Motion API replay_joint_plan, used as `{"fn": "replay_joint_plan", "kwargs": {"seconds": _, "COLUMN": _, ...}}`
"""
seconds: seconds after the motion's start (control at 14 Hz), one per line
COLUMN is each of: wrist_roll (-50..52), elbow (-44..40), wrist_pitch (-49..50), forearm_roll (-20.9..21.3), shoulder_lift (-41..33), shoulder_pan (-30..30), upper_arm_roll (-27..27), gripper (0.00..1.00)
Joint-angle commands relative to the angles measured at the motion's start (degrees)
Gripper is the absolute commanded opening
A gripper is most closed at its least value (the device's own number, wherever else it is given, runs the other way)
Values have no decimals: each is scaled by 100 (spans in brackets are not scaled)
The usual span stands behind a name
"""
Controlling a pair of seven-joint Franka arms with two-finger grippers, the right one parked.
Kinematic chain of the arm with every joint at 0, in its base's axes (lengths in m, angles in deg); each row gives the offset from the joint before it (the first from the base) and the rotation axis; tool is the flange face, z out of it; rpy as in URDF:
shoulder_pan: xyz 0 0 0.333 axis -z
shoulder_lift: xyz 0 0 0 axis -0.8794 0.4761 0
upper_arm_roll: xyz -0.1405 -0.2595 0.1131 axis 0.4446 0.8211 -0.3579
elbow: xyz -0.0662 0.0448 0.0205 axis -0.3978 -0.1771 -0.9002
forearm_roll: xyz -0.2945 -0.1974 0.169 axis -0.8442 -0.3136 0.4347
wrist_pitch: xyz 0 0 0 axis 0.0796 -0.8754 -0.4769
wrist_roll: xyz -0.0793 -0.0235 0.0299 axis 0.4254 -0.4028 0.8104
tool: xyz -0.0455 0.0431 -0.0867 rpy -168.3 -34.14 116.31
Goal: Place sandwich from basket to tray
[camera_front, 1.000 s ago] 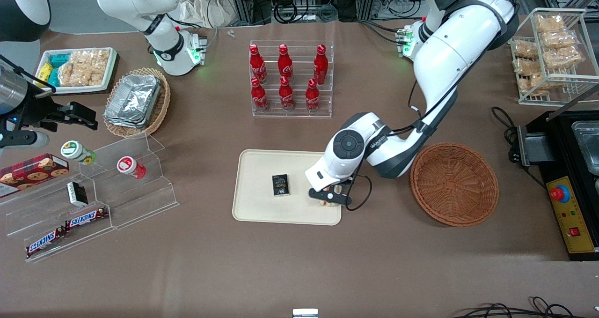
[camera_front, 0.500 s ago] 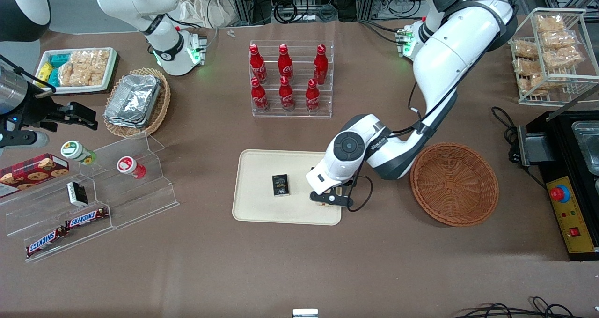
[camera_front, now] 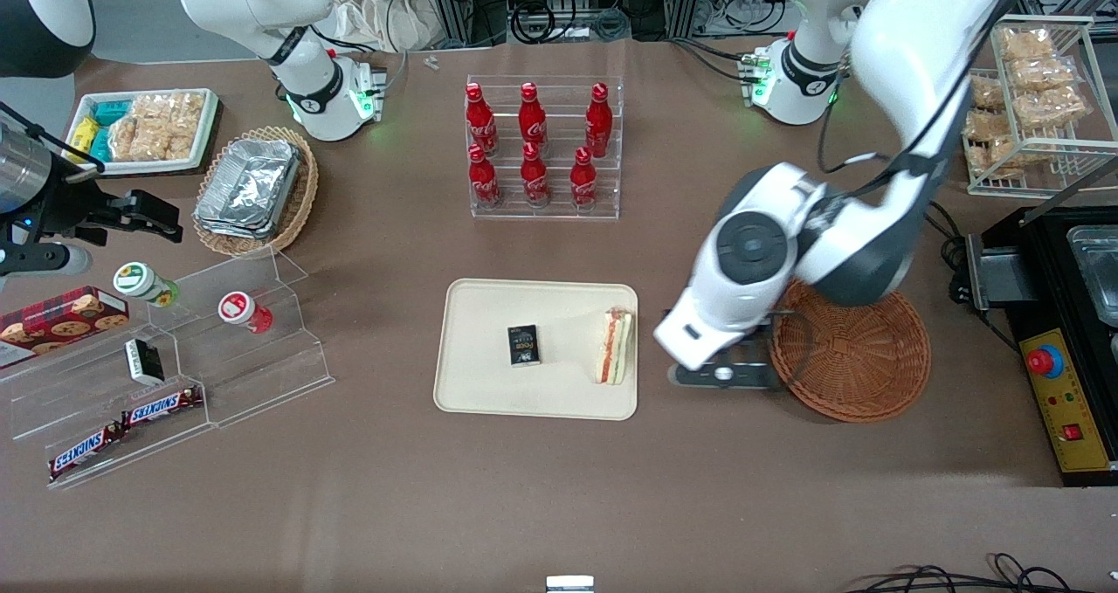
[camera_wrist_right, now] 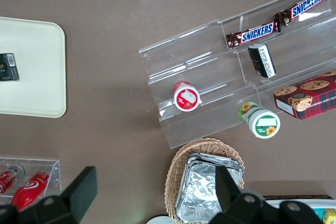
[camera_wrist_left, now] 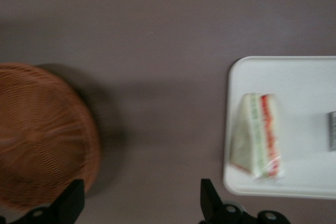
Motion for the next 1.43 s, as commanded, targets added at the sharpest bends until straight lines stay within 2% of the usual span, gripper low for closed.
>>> {"fn": "replay_joint_plan", "kwargs": {"seconds": 0.0, "wrist_roll": -395, "elbow": 306, "wrist_pitch": 426, "forearm_roll": -226, "shoulder_lift": -769, "shoulder_pan": -696, "upper_arm_roll": -5, "gripper": 99}}
{"fn": "replay_joint_plan", "kwargs": {"seconds": 0.21, "wrist_roll": -509, "elbow": 298, "wrist_pitch": 936, "forearm_roll": -472, "shoulder_lift": -1236, "shoulder_pan": -1347, "upper_arm_roll": -5, "gripper": 99}}
{"fn": "replay_joint_plan", "kwargs": {"seconds": 0.36, "wrist_roll": -1515, "elbow": 306, "wrist_pitch": 1042, "forearm_roll": -560, "shoulder_lift": -1395, "shoulder_pan": -1750, "upper_arm_roll": -14, "gripper": 99}}
{"fn": "replay_joint_plan", "kwargs": {"seconds": 0.5, "wrist_roll": -2038, "elbow": 306, "wrist_pitch": 1078, "forearm_roll": -928, "shoulder_lift": -1536, "shoulder_pan": -2129, "upper_arm_roll": -22, "gripper": 100}}
{"fn": "replay_joint_plan", "kwargs": {"seconds": 1.0, "wrist_roll": -2441, "elbow": 324, "wrist_pitch": 1279, "forearm_roll": -955, "shoulder_lift": -1589, "shoulder_pan": -2307, "upper_arm_roll": -144, "gripper": 100}}
{"fn": "replay_joint_plan", "kwargs": {"seconds": 1.07, "wrist_roll": -2600, "elbow": 324, "wrist_pitch": 1332, "forearm_roll": -999, "shoulder_lift": -1633, "shoulder_pan": -2132, "upper_arm_roll": -459, "gripper": 100}}
{"fn": "replay_joint_plan", "kwargs": {"seconds": 1.14, "wrist_roll": -2750, "elbow": 315, "wrist_pitch": 1385, "forearm_roll": -1087, "shoulder_lift": -1694, "shoulder_pan": -1652, "upper_arm_roll": -1027, "gripper": 100}}
{"fn": "replay_joint_plan", "kwargs": {"seconds": 1.36, "wrist_roll": -3374, "elbow": 333, "wrist_pitch": 1412, "forearm_roll": -1648, "shoulder_lift": -1861, "shoulder_pan": -105, "upper_arm_roll": -3092, "gripper": 100}}
